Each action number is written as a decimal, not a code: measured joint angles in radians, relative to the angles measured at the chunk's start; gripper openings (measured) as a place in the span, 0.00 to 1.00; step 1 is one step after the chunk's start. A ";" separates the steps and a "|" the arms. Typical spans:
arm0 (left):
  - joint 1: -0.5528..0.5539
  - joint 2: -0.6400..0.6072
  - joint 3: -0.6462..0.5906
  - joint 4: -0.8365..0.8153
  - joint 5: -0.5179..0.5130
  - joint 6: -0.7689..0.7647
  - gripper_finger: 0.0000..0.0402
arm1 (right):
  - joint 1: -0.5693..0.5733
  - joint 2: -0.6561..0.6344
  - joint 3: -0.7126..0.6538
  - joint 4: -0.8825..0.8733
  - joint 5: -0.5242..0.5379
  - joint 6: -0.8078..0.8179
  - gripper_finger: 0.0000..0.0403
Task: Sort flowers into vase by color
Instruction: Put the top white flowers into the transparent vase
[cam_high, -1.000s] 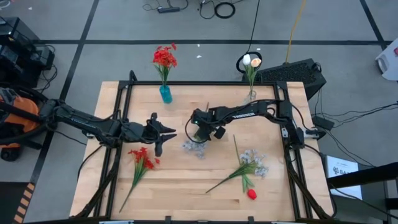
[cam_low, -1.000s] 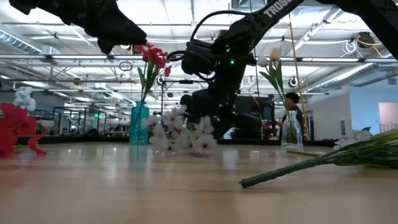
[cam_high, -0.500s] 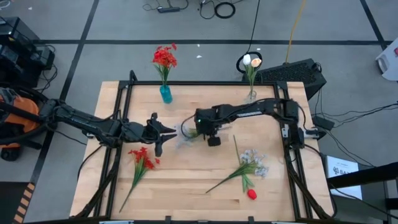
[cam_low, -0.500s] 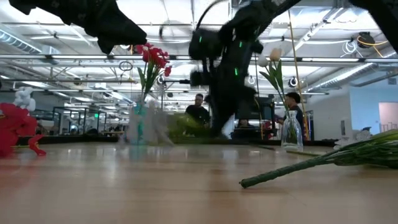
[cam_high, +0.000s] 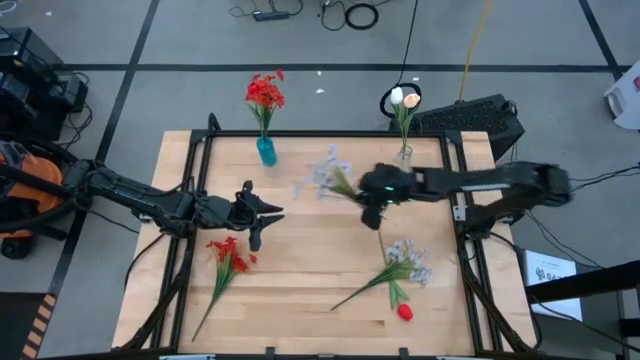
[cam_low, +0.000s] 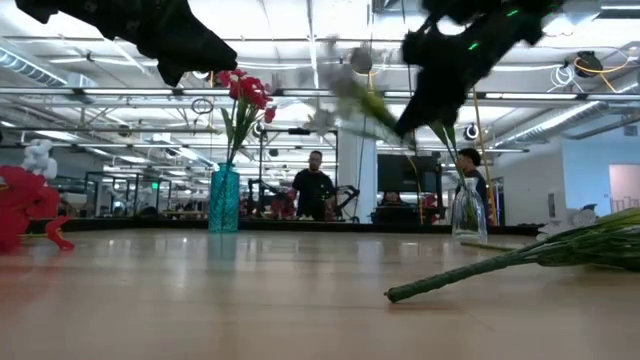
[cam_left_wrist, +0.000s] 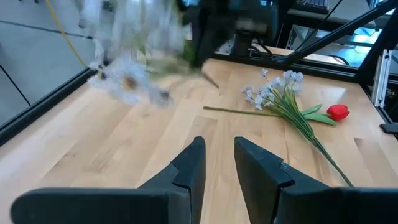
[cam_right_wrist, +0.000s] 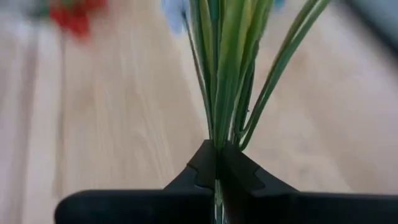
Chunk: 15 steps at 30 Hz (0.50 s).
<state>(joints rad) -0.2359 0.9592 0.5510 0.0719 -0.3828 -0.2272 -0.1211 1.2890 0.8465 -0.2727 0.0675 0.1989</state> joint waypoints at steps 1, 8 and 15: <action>0.000 0.000 0.000 0.000 0.000 0.000 0.23 | 0.006 -0.064 -0.034 0.032 0.035 0.018 0.00; 0.000 0.000 0.000 0.002 0.000 0.000 0.23 | 0.010 -0.436 -0.188 0.166 0.362 0.019 0.00; 0.000 0.000 0.000 0.003 0.000 -0.001 0.23 | -0.017 -0.665 -0.279 0.216 0.693 -0.024 0.00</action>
<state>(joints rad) -0.2359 0.9592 0.5510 0.0748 -0.3832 -0.2279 -0.1377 0.6237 0.5676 -0.0571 0.7603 0.1746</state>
